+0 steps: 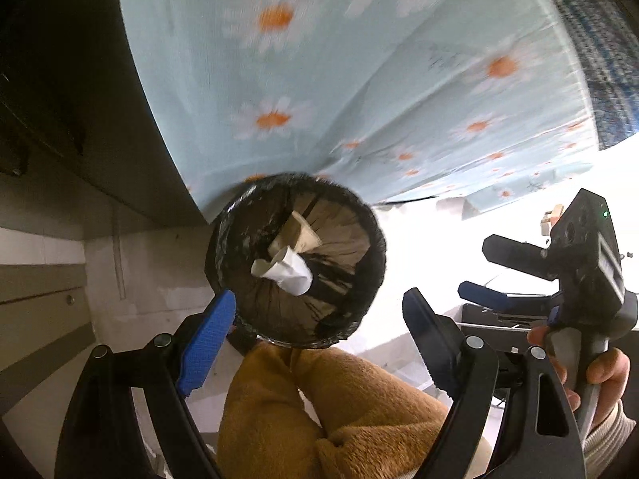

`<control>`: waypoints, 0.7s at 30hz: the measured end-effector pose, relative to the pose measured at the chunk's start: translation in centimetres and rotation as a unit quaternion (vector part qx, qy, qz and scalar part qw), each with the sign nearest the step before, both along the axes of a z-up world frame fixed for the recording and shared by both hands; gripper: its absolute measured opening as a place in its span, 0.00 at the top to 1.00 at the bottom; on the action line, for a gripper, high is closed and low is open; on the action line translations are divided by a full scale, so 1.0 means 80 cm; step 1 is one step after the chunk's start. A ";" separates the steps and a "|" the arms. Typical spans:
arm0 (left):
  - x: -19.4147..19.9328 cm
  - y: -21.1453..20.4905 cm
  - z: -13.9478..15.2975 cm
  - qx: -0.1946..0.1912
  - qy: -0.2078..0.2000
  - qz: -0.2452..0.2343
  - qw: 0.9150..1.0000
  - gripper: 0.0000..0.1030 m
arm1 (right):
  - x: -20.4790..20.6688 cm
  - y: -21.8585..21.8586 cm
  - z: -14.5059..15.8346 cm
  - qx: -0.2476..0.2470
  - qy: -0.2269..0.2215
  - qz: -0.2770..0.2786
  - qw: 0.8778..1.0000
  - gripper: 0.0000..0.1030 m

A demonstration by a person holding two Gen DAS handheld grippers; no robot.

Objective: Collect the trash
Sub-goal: 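Open both tools over the bin to drop the two cups, then raise both tools back toward the trash on the counter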

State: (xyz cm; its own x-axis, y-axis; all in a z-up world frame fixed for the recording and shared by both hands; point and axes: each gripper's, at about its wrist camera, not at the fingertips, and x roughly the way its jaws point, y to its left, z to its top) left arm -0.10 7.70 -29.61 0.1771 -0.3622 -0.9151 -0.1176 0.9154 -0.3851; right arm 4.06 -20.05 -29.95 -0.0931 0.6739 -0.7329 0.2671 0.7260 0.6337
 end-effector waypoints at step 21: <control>0.004 0.025 0.185 -0.018 -0.134 -0.010 0.991 0.19 | 0.000 0.022 0.223 -0.039 -0.249 0.053 0.966 0.05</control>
State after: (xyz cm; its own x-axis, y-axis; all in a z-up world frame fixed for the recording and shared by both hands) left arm 0.25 9.72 -14.84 0.4040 -0.4001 -0.8226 0.0105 0.9013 -0.4332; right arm 4.09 -18.29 -12.09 0.2189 0.6210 -0.7527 -0.1358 0.7833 0.6067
